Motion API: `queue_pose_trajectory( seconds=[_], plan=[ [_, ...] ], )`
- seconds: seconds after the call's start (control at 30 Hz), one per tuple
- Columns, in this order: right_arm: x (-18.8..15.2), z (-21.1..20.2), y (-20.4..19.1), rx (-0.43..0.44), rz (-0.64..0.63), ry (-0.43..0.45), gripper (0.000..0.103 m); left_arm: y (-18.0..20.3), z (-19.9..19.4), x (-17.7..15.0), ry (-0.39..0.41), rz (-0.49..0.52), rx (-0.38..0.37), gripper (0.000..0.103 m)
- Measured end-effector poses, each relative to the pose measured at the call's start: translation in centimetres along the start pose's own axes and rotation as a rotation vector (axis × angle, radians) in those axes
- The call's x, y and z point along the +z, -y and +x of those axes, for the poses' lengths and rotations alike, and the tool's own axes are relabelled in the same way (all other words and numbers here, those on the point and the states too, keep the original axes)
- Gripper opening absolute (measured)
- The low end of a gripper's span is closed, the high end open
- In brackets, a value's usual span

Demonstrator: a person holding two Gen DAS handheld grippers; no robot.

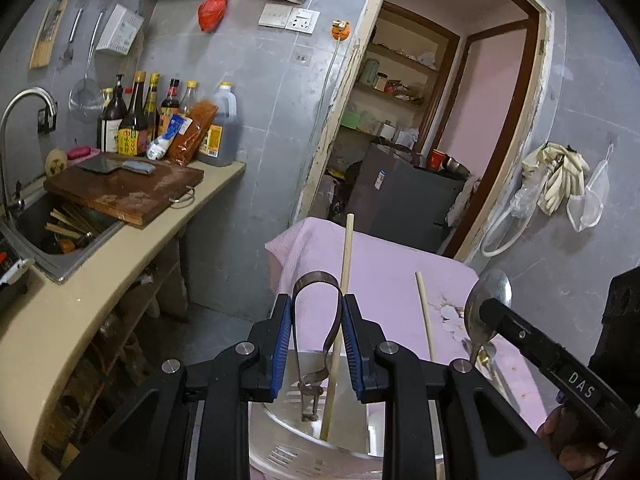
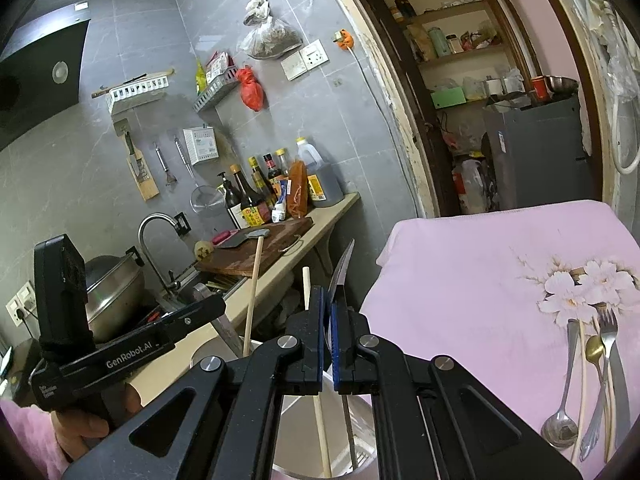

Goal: Organize utensils
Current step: 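Open both grippers to drop the wire tool and knife into the caddy, then move both tools back over the remaining spoons and forks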

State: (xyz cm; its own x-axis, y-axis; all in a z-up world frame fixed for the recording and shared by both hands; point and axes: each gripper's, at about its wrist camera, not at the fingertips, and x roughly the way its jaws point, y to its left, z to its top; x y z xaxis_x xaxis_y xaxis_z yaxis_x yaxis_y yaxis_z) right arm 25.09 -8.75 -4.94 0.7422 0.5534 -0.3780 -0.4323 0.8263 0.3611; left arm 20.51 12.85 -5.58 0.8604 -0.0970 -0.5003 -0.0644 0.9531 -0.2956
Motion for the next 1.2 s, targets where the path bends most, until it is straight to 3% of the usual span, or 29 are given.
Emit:
queue_pose_trajectory(
  seconds=[0.23, 0.4, 0.5, 0.63, 0.73, 0.87, 0.97, 1.07, 1.2],
  plan=[
    [-0.3, -0.5, 0.3, -0.007, 0.019, 0.002, 0.005, -0.2, -0.2, 0.3, -0.012, -0.025, -0.028, 0.024],
    [-0.1, -1.2, 0.4, -0.01, 0.025, 0.019, 0.022, 0.2, -0.8, 0.6, 0.001, -0.003, -0.027, 0.028],
    [0.2, -1.8, 0.3, -0.014, 0.024, 0.03, 0.026, 0.4, -1.3, 0.9, 0.014, 0.003, -0.032, 0.032],
    [0.8, -2.7, 0.3, -0.028, 0.023, 0.05, 0.032, 0.8, -2.0, 1.2, 0.037, 0.004, -0.028, 0.048],
    [1.4, -3.7, 0.6, -0.047, 0.03, 0.071, 0.043, 1.7, -2.4, 1.7, 0.052, 0.027, -0.02, 0.052],
    [2.2, -5.3, 1.4, -0.086, 0.03, 0.095, 0.057, 3.3, -3.1, 2.1, 0.08, 0.068, 0.003, 0.072],
    [2.9, -6.7, 2.2, -0.12, 0.027, 0.11, 0.067, 5.2, -3.6, 2.3, 0.106, 0.105, 0.014, 0.08],
    [3.7, -8.4, 3.2, -0.157, 0.017, 0.124, 0.072, 7.4, -3.8, 2.4, 0.124, 0.137, 0.033, 0.09],
    [4.6, -11.2, 5.2, -0.208, -0.007, 0.138, 0.076, 10.4, -4.1, 2.1, 0.171, 0.153, 0.037, 0.096]
  ],
)
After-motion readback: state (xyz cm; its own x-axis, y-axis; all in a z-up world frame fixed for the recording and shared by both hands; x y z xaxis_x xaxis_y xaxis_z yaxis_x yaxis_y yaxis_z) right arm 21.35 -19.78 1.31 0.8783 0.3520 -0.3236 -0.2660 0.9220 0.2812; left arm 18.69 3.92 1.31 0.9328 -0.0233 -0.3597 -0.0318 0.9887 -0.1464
